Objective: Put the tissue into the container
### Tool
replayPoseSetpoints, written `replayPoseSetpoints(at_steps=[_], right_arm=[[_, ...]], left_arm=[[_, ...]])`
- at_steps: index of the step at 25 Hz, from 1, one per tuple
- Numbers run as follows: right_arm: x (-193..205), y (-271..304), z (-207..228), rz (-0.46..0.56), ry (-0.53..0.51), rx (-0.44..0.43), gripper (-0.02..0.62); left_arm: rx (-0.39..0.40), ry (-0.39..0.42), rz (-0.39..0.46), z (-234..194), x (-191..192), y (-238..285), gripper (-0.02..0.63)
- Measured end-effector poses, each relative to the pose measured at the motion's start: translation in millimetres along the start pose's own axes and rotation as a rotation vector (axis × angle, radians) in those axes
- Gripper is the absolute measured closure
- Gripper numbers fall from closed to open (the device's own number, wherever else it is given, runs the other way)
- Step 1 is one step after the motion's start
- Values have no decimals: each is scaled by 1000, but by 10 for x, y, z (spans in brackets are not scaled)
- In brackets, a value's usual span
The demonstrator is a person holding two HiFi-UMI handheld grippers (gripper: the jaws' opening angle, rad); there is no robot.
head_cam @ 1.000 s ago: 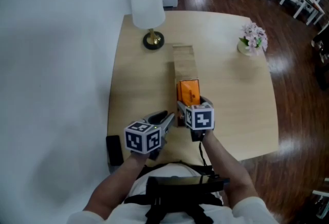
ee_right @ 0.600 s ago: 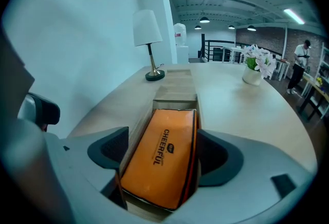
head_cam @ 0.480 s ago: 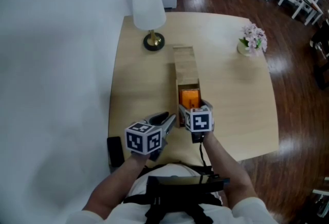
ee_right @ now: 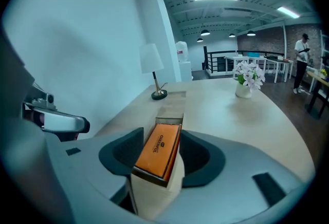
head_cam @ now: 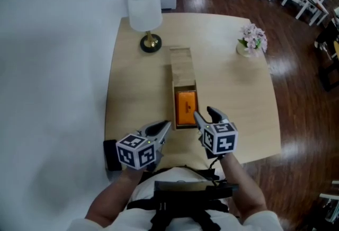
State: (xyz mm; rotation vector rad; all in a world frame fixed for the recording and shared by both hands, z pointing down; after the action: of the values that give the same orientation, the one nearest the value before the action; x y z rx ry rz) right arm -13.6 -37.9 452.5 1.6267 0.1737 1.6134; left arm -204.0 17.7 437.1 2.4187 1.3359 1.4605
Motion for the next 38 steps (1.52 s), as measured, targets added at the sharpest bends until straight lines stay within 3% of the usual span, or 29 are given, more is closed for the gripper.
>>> replayPoseSetpoints(at_steps=[5, 16, 23, 38], right_arm=[[33, -551, 180, 38, 28, -11, 460], [360, -1428, 611, 72, 37, 3, 502], [478, -1594, 697, 25, 5, -17, 595], [399, -1444, 702, -26, -80, -81, 595]], left_arm=[[31, -3, 30, 201, 49, -225, 575], [-97, 22, 4, 535, 285, -453, 575], [-116, -12, -7, 695, 401, -385, 575], [-102, -1, -47, 802, 487, -244, 575]])
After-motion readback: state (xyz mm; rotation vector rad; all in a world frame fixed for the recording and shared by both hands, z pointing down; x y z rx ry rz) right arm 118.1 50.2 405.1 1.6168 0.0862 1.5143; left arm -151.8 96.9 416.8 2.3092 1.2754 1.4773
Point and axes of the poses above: the fingertips, and each gripper's own axes: y forward along the fingers, z to its right, x out of its underside, the point moved 7 cm from there along -y, backward along the fingers, and after that the axes turned 3 degrees about -y, right-handed, at the moved point
